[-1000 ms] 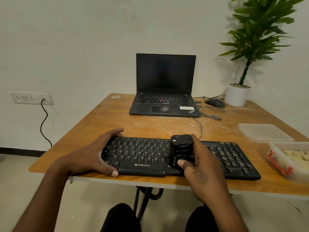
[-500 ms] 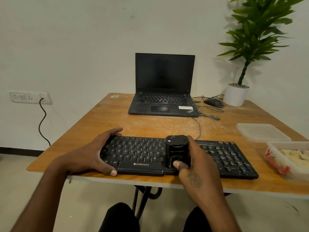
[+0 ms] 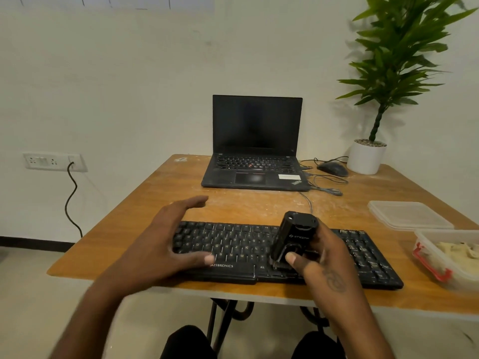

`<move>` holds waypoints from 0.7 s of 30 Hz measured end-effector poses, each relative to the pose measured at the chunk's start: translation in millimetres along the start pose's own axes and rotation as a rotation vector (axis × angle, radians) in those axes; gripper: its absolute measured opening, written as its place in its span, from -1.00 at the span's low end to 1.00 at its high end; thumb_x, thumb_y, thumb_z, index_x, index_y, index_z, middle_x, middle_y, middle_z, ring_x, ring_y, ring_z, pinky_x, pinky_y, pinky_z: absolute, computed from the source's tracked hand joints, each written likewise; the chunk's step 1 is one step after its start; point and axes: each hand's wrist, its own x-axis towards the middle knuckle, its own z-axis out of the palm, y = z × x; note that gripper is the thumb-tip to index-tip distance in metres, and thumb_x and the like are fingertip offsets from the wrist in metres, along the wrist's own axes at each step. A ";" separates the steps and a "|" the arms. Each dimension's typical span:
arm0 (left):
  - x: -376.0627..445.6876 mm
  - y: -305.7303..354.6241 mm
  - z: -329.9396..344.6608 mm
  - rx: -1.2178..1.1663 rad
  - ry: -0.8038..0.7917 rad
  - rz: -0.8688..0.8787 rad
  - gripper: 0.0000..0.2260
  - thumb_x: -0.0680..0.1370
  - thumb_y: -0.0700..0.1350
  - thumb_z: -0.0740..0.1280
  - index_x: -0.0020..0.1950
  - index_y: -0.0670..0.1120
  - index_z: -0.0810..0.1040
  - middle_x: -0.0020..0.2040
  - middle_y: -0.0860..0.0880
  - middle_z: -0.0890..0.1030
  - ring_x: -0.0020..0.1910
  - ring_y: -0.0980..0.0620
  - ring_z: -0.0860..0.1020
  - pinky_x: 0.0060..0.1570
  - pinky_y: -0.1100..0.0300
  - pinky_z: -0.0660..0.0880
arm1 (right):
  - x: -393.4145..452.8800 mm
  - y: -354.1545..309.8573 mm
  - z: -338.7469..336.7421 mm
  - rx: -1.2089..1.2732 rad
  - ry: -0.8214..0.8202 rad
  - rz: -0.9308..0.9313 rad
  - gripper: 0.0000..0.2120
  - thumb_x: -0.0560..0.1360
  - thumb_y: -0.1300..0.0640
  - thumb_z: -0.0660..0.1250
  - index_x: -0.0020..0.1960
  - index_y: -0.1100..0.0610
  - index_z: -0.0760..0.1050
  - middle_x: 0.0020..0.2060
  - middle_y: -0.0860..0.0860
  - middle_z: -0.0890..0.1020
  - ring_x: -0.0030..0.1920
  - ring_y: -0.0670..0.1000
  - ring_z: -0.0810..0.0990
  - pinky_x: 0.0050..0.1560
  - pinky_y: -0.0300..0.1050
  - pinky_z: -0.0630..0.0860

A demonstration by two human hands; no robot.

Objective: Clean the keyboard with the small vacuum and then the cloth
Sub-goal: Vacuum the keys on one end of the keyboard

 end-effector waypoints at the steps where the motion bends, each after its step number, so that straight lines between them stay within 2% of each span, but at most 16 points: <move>1: -1.4 19.1 12.4 -0.045 0.087 0.041 -0.18 0.33 0.39 0.52 0.51 0.49 0.20 0.40 0.44 0.39 0.38 0.36 0.41 0.30 0.05 0.54 | -0.9 -4.5 2.4 0.034 -0.014 -0.014 -0.43 0.49 0.32 0.42 0.28 -0.25 0.45 0.06 -0.43 0.56 0.12 -0.40 0.48 0.12 -0.36 0.38; 2: -2.5 37.1 24.9 -0.089 0.143 0.077 -0.23 0.36 0.34 0.50 0.50 0.47 0.25 0.36 0.41 0.46 0.34 0.34 0.46 0.27 0.01 0.57 | -1.1 -7.4 4.9 0.070 -0.022 -0.033 -0.44 0.48 0.33 0.42 0.23 -0.28 0.47 0.01 -0.42 0.61 0.06 -0.45 0.50 0.03 -0.40 0.39; 3: -2.5 52.1 36.9 -0.116 0.175 0.104 -0.26 0.36 0.30 0.49 0.50 0.46 0.28 0.32 0.40 0.51 0.31 0.35 0.50 0.25 0.04 0.58 | -0.9 -9.3 6.9 0.099 -0.023 -0.049 -0.45 0.48 0.34 0.42 0.19 -0.28 0.50 0.01 -0.40 0.63 0.05 -0.44 0.53 0.01 -0.35 0.41; 6: 0.6 77.3 63.6 -0.148 0.212 0.138 -0.35 0.40 0.19 0.51 0.46 0.41 0.38 0.26 0.42 0.54 0.25 0.40 0.52 0.19 0.34 0.55 | -1.5 -17.2 8.2 0.213 -0.031 -0.063 -0.43 0.45 0.41 0.39 0.11 -0.28 0.57 0.02 -0.29 0.67 0.09 -0.32 0.59 0.05 -0.15 0.50; 8: 3.8 82.3 73.7 -0.186 0.201 0.114 -0.40 0.44 0.13 0.53 0.45 0.35 0.43 0.23 0.39 0.57 0.23 0.38 0.55 0.16 0.41 0.54 | -1.4 -21.0 5.4 0.250 -0.032 -0.073 -0.41 0.46 0.41 0.37 0.13 -0.30 0.57 0.05 -0.19 0.69 0.12 -0.20 0.63 0.07 -0.03 0.56; 10: 7.6 81.4 79.8 -0.257 0.185 0.088 -0.46 0.48 0.03 0.55 0.43 0.29 0.50 0.21 0.33 0.63 0.22 0.32 0.58 0.17 0.36 0.57 | -1.6 -23.9 2.4 0.258 -0.027 -0.084 -0.45 0.49 0.39 0.36 0.13 -0.28 0.58 0.03 -0.15 0.70 0.10 -0.16 0.65 0.07 0.02 0.58; 13: 14.2 78.5 84.4 -0.343 0.152 0.030 -0.56 0.53 -0.06 0.53 0.39 0.18 0.58 0.20 0.23 0.68 0.23 0.26 0.61 0.23 0.22 0.60 | 0.5 -24.9 -2.8 0.276 -0.040 -0.048 -0.52 0.48 0.38 0.39 0.12 -0.20 0.61 -0.04 -0.12 0.72 0.01 -0.15 0.68 -0.02 -0.07 0.59; 16: 19.0 77.9 88.6 -0.390 0.113 -0.025 -0.61 0.57 -0.08 0.50 0.38 0.14 0.61 0.17 0.16 0.70 0.20 0.18 0.64 0.22 0.10 0.64 | 7.0 -22.7 -7.5 0.322 -0.043 0.027 -0.47 0.41 0.40 0.44 0.21 -0.12 0.58 -0.05 -0.05 0.73 -0.03 -0.10 0.70 -0.08 -0.10 0.57; 18: 21.4 78.8 90.5 -0.400 0.112 -0.040 -0.64 0.58 -0.09 0.49 0.36 0.13 0.62 0.14 0.13 0.72 0.16 0.14 0.66 0.19 0.08 0.65 | 11.6 -22.1 -9.1 0.390 -0.028 0.081 -0.46 0.38 0.42 0.47 0.24 -0.05 0.55 -0.03 0.00 0.74 -0.01 -0.01 0.72 -0.10 -0.07 0.59; 21: 26.1 82.0 92.2 -0.457 0.095 -0.040 -0.71 0.60 -0.09 0.46 0.30 0.13 0.63 0.09 0.12 0.73 0.11 0.14 0.68 0.15 0.11 0.66 | 15.3 -21.6 -11.3 0.506 -0.023 0.132 -0.61 0.41 0.41 0.47 0.16 0.10 0.55 -0.07 0.09 0.74 -0.07 0.09 0.74 -0.26 -0.13 0.61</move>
